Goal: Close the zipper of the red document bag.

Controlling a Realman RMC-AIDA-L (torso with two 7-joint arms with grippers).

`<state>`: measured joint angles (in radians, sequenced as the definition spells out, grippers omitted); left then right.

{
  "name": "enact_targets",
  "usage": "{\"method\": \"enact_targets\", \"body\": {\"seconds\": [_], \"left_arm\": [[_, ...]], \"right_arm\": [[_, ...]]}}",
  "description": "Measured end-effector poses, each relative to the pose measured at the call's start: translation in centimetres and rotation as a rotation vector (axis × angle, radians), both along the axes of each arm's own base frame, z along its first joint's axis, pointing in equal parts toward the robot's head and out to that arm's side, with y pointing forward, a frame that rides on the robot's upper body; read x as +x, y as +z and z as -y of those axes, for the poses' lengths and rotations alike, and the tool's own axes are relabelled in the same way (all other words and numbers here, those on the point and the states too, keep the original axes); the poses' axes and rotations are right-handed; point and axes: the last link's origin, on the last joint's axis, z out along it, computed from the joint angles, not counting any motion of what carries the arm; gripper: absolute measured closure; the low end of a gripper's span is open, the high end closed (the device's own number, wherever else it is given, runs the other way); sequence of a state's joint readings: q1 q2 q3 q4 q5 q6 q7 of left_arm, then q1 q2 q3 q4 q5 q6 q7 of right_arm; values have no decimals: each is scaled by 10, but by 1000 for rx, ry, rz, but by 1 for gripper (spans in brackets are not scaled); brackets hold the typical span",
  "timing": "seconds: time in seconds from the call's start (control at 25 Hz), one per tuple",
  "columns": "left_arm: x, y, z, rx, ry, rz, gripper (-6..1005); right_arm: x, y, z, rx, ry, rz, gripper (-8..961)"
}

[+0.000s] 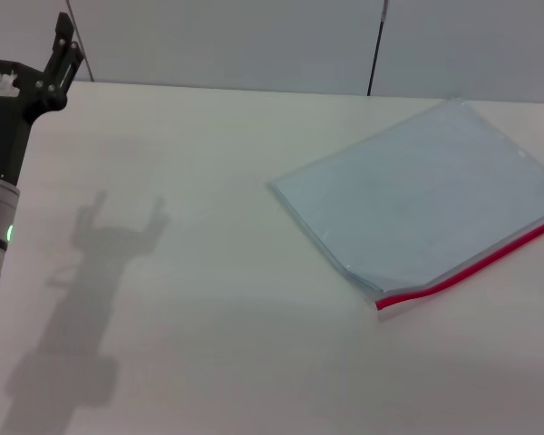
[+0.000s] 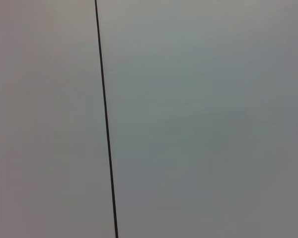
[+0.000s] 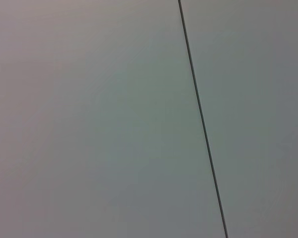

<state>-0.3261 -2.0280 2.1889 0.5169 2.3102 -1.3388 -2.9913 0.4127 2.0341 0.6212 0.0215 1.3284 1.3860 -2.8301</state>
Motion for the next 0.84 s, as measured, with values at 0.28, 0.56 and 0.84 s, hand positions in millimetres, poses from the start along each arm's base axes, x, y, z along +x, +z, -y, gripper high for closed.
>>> {"method": "enact_targets", "body": {"seconds": [0.28,0.56,0.84], "left_arm": [[0,1,1,9,-6,1,136],[0,1,1,9,-6,1,136],[0,1,1,9,-5,1,136]], "right_arm": [[0,0,0,0,1,0,69],[0,-1,0,0,1,-1,69],[0,-1,0,0,1,-1,69]]}}
